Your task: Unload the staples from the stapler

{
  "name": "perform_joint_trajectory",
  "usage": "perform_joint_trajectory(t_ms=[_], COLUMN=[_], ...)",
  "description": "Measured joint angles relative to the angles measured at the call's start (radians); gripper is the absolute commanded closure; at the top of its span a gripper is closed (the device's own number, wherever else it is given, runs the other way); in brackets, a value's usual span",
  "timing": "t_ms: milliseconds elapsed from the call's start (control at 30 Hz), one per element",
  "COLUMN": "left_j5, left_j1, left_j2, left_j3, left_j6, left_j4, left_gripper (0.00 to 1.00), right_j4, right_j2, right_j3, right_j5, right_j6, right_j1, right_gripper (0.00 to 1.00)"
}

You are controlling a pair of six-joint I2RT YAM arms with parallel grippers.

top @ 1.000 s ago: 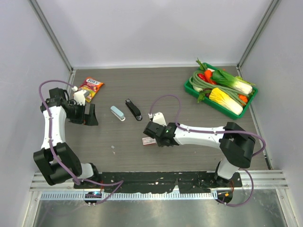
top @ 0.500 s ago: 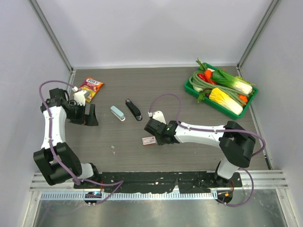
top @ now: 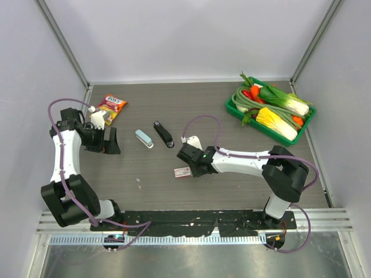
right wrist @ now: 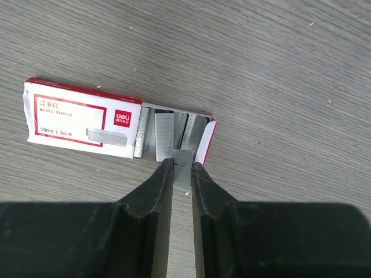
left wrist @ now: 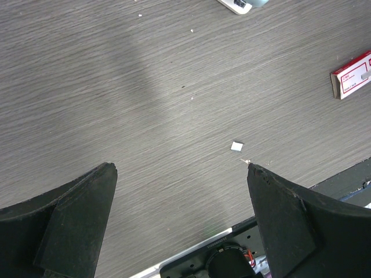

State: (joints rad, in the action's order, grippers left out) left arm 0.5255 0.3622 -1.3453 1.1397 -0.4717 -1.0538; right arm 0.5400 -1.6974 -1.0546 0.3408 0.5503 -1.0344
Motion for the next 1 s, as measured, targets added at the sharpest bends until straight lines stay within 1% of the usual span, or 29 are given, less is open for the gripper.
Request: perform_joint_trajectory(t_ms=[1000], left_j5=[0.0], left_j1=[0.0], left_j2=[0.0], left_j3=[0.0], left_j6=[0.0], left_j4=[0.0], left_gripper=[0.01], right_j4=[-0.008], right_j2=[-0.012], right_j3=[-0.017], right_j5=[-0.005], right_j6=[-0.008], right_j1=[0.007], right_gripper=[0.94])
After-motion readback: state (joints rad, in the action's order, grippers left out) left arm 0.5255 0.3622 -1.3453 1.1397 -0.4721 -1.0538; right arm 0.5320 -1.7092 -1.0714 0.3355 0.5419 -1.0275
